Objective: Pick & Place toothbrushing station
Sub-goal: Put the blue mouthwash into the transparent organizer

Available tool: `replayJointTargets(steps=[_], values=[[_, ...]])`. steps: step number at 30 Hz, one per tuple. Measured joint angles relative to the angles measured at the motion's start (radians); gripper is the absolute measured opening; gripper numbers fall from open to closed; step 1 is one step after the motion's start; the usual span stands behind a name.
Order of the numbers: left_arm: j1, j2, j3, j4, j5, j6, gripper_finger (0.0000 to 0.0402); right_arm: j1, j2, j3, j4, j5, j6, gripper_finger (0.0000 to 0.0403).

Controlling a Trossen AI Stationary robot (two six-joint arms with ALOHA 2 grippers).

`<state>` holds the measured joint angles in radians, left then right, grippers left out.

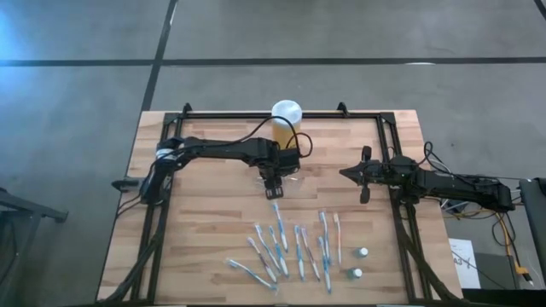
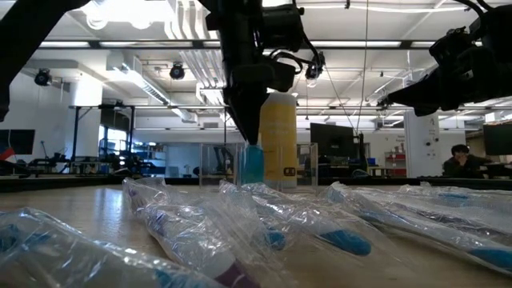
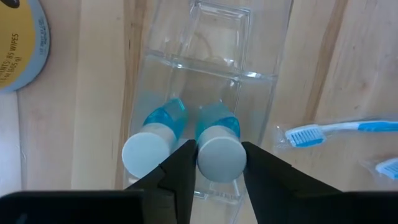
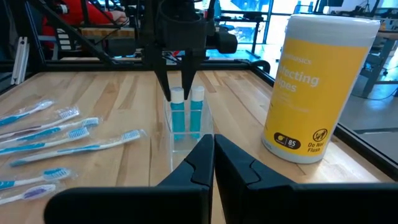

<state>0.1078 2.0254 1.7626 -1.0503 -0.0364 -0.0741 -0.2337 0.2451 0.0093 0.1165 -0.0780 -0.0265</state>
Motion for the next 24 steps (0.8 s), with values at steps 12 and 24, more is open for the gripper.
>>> replayJointTargets(steps=[12, 24], values=[[-0.001, -0.007, 0.086, -0.111, 0.010, -0.074, 0.0131, 0.000, 0.000, 0.000, 0.000, 0.000, 0.000, 0.0008], [0.000, -0.286, 0.049, -0.066, 0.011, 0.061, 0.0131, 0.000, 0.000, 0.000, -0.001, -0.002, 0.000, 0.0008]])
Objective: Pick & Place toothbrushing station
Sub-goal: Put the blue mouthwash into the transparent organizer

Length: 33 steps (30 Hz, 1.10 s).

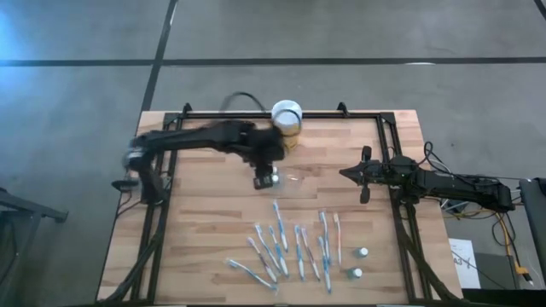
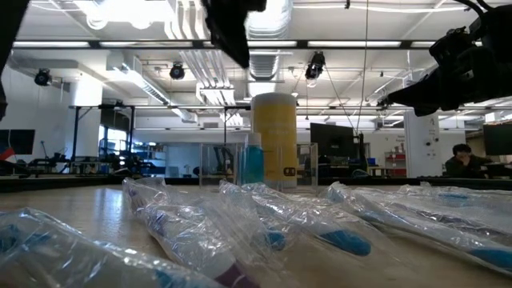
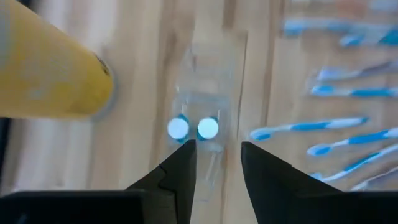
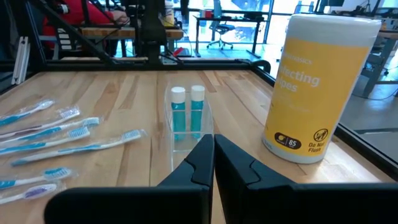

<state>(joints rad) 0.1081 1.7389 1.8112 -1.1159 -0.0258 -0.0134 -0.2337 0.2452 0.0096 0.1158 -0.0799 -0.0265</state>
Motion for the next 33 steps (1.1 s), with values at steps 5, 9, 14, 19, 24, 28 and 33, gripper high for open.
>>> replayJointTargets(steps=[5, 9, 14, 19, 24, 28, 33], values=[[0.002, -0.277, -0.249, 0.228, -0.064, -0.045, 0.0123, 0.000, 0.000, 0.000, -0.001, -0.001, 0.000, 0.0008], [0.004, -0.536, -0.547, 0.484, -0.038, -0.027, 0.0098, 0.000, 0.000, 0.000, -0.002, -0.002, 0.005, 0.0008], [0.003, -0.812, -0.884, 0.803, 0.071, -0.017, 0.0036, 0.000, 0.000, 0.000, 0.000, -0.002, 0.005, 0.0008], [0.006, -0.981, -1.082, 0.904, 0.061, -0.013, 0.0009, 0.000, -0.001, 0.000, 0.033, -0.002, 0.005, 0.0008], [0.006, -1.102, -1.211, 0.941, -0.007, 0.006, 0.0005, 0.000, 0.000, 0.000, 0.041, -0.002, 0.016, 0.0008], [0.006, -1.174, -1.326, 1.038, -0.002, 0.013, 0.0006, 0.000, 0.000, 0.000, 0.041, -0.002, 0.021, 0.0008], [0.007, -1.225, -1.432, 1.149, 0.014, 0.023, 0.0003, 0.000, 0.000, 0.000, 0.042, -0.002, 0.024, 0.0008]])
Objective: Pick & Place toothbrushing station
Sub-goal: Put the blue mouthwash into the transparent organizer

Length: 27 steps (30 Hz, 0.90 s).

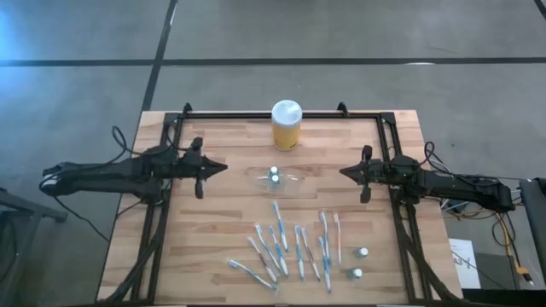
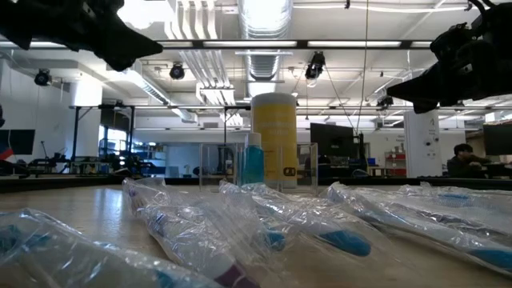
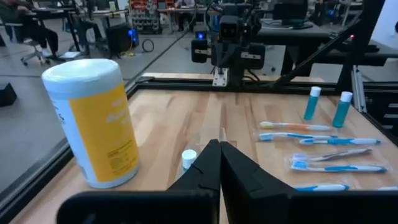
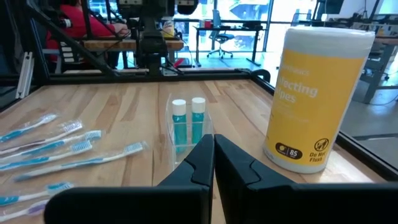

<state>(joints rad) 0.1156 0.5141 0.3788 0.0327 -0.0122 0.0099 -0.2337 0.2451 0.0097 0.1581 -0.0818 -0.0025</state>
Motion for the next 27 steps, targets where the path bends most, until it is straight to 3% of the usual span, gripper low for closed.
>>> replayJointTargets(steps=[7, 12, 21, 24, 27], values=[[0.001, -0.044, -0.081, 0.063, -0.025, -0.062, 0.0003, 0.000, 0.000, 0.000, 0.031, -0.003, -0.024, 0.0008], [0.004, -0.092, -0.205, 0.213, -0.030, -0.056, 0.0003, 0.000, 0.000, 0.000, 0.058, -0.005, -0.017, 0.0008], [0.007, -0.185, -0.271, 0.213, -0.032, -0.082, 0.0003, 0.000, 0.001, 0.000, 0.033, -0.001, 0.097, 0.0008], [0.007, -0.200, -0.271, 0.210, -0.032, -0.091, 0.0006, 0.000, 0.008, 0.061, -0.063, 0.002, 0.189, 0.0008], [0.007, -0.209, -0.271, 0.200, -0.033, -0.091, 0.0008, 0.007, 0.032, 0.210, -0.327, 0.009, 0.280, 0.0008]])
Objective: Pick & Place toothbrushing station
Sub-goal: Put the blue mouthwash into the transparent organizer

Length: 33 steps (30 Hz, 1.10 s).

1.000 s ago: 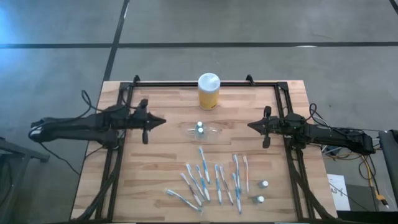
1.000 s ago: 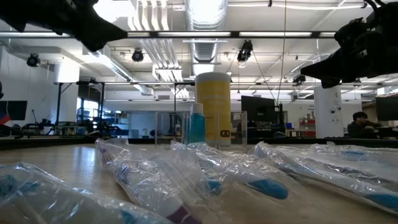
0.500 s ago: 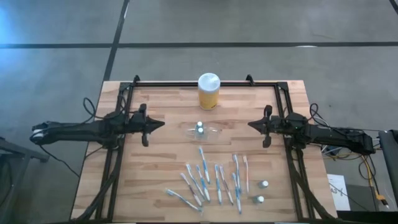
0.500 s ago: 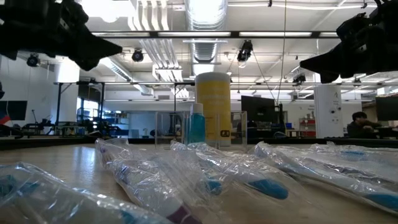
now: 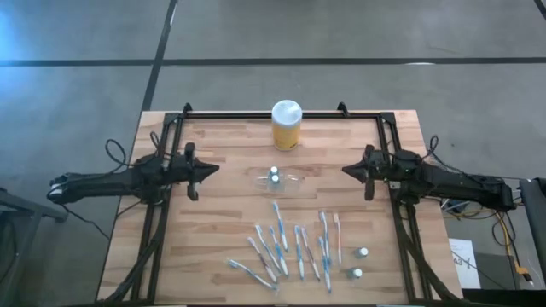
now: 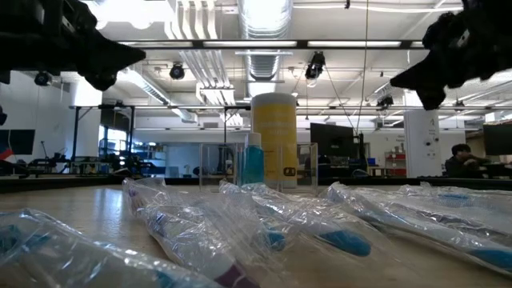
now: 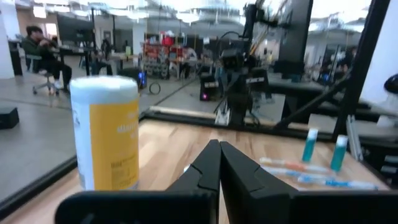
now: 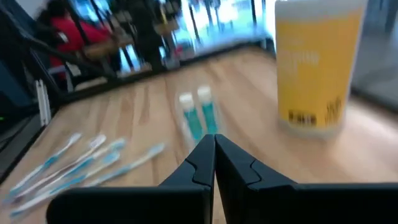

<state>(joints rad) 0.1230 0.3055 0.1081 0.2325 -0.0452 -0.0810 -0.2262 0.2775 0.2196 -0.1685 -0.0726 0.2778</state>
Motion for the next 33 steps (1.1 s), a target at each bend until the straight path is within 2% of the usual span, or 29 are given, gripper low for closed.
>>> replayJointTargets(steps=[2, 6, 12, 20, 25, 33], values=[[0.000, -0.003, 0.001, -0.006, -0.001, 0.000, 0.0008, 0.020, 0.033, 0.112, -0.142, 0.025, 0.043, 0.0008], [0.000, -0.002, 0.001, -0.024, -0.001, 0.000, 0.0006, 0.094, 0.123, 0.316, -0.278, 0.047, 0.090, 0.0008], [0.000, -0.003, 0.005, -0.024, -0.001, 0.010, 0.0010, 0.249, 0.327, 0.591, -0.476, 0.113, 0.206, 0.0008], [0.000, -0.002, 0.005, -0.038, -0.001, 0.016, 0.0007, 0.448, 0.611, 0.959, -1.022, 0.256, 0.527, 0.0008], [0.000, -0.002, 0.004, -0.075, 0.001, -0.002, 0.0008, 0.579, 0.740, 1.050, -1.206, 0.257, 0.816, 0.0008], [0.000, -0.002, 0.005, -0.114, 0.029, -0.005, 0.0006, 0.856, 0.874, 1.013, -1.198, 0.297, 1.123, 0.0009]])
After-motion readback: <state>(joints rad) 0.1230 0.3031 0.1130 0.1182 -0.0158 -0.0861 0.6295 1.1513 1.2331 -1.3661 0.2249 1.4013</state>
